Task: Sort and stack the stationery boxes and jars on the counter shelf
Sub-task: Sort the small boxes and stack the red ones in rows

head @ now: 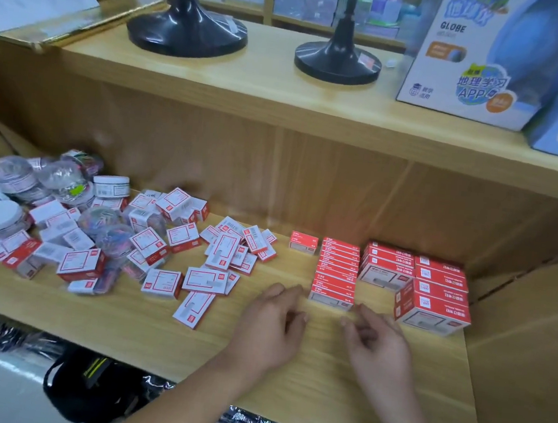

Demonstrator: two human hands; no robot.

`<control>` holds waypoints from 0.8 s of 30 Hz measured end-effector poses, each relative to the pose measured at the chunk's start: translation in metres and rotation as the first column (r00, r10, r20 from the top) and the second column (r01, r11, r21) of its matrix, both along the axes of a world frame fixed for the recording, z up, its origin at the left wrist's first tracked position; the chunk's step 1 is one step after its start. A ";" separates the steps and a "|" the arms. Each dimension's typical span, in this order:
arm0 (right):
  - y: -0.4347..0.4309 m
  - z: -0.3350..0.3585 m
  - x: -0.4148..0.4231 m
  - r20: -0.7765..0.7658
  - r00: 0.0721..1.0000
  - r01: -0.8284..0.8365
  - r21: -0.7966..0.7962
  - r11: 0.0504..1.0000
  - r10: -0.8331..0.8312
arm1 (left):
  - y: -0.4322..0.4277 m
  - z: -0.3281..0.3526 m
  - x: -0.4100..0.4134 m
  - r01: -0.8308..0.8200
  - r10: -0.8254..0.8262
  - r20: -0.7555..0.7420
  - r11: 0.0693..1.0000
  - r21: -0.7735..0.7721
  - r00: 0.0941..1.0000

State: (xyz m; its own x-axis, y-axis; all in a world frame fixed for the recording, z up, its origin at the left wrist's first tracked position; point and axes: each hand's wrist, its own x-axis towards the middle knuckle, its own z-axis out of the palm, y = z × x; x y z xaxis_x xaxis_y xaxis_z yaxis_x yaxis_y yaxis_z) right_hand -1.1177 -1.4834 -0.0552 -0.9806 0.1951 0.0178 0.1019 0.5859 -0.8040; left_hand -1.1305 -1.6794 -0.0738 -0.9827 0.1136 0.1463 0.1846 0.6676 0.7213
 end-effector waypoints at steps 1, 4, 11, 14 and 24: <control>0.002 0.002 0.007 0.004 1.000 0.027 -0.035 0.999 -0.027 | -0.006 -0.002 0.010 -0.001 0.000 0.012 0.993 0.119 1.000; -0.008 0.011 0.024 -0.012 1.000 0.023 -0.096 0.995 -0.025 | -0.031 0.001 0.040 0.029 -0.040 0.030 0.950 0.312 0.999; -0.118 0.007 -0.005 -0.046 0.956 -0.294 -0.131 0.947 0.291 | -0.126 0.043 0.048 -0.045 0.041 -0.219 0.999 -0.014 0.975; -0.151 0.013 -0.029 -0.153 0.935 -0.319 0.040 0.947 0.321 | -0.161 0.050 0.022 -0.070 -0.024 -0.294 0.950 -0.305 0.956; -0.186 0.008 -0.080 0.038 0.951 -0.303 0.321 0.897 0.308 | -0.190 0.050 -0.006 0.151 -0.229 -0.143 0.895 -0.420 0.963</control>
